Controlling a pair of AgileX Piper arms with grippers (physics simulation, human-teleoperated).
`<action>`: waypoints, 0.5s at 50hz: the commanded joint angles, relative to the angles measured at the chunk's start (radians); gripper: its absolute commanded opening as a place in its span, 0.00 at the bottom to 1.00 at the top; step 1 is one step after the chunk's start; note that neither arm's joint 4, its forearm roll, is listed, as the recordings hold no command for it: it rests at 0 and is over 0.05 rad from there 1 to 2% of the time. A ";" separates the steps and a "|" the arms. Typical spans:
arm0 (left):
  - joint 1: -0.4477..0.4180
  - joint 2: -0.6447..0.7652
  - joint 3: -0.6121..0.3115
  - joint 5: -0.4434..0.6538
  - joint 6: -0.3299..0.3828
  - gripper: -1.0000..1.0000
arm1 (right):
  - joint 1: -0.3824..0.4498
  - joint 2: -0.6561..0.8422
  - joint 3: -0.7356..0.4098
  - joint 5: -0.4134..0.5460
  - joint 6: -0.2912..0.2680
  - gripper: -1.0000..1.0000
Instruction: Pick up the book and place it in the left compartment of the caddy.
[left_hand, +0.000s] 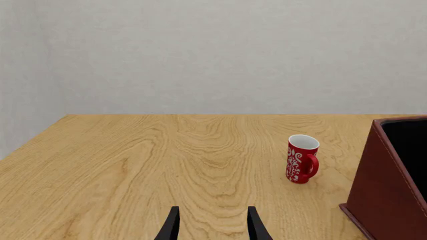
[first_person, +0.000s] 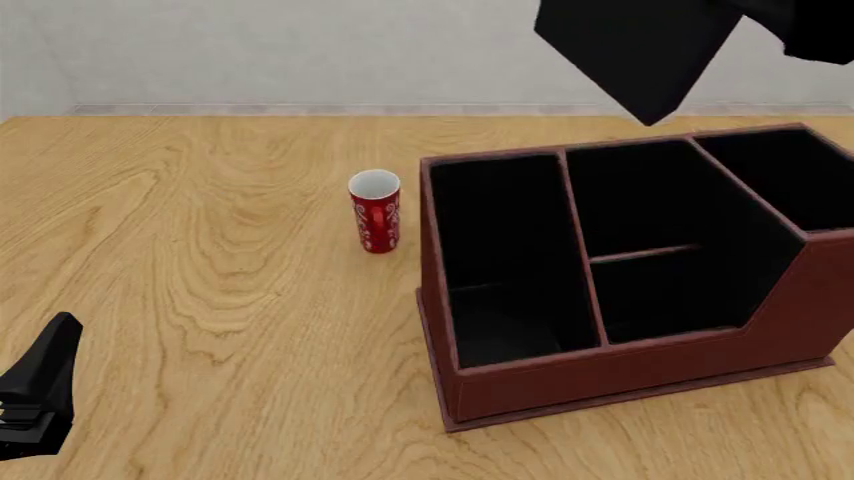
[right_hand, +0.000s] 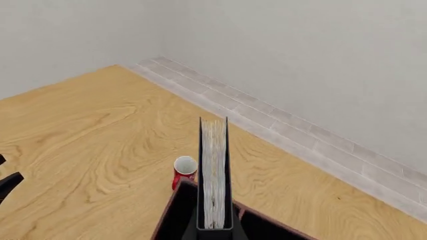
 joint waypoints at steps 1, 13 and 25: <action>0.000 0.000 0.000 0.000 0.000 1.00 | -0.057 -0.027 0.009 0.037 0.018 0.00; 0.000 0.000 0.000 0.000 0.000 1.00 | -0.068 -0.070 0.047 0.059 0.013 0.00; 0.000 0.000 0.000 0.000 0.000 1.00 | -0.068 -0.096 0.082 0.087 0.027 0.00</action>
